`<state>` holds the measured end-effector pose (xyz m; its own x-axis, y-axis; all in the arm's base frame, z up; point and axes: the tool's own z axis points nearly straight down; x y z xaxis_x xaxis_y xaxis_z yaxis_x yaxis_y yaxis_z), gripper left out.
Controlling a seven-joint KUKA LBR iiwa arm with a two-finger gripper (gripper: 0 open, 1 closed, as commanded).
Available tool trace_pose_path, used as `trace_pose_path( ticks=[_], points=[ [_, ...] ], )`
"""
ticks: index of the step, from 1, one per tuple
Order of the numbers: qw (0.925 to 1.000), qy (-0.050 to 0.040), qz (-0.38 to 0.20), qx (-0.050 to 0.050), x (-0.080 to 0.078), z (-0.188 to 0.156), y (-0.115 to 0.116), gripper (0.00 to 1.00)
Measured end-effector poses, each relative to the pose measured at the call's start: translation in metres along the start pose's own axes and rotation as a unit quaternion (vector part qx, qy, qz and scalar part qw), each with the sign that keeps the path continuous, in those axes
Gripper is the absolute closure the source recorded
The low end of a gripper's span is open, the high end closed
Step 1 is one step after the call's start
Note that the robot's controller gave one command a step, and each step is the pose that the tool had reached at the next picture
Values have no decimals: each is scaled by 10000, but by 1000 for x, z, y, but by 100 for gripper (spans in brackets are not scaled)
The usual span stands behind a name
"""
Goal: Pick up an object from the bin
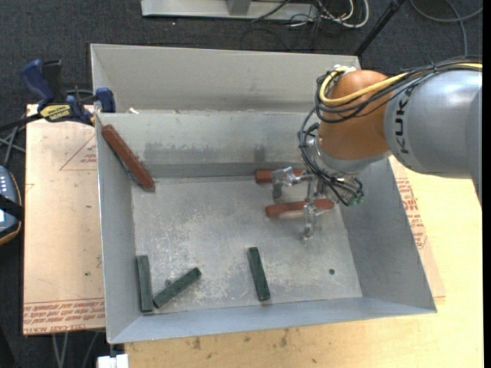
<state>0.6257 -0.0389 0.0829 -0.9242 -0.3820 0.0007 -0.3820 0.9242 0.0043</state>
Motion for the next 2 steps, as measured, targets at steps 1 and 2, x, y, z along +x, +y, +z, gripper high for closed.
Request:
trace_pose_path(
  ticks=[1,2],
  points=[
    [10000,-11,-21,13,3,1,-13,0],
    [9998,-24,185,19,-6,-17,-17,100]
  ],
)
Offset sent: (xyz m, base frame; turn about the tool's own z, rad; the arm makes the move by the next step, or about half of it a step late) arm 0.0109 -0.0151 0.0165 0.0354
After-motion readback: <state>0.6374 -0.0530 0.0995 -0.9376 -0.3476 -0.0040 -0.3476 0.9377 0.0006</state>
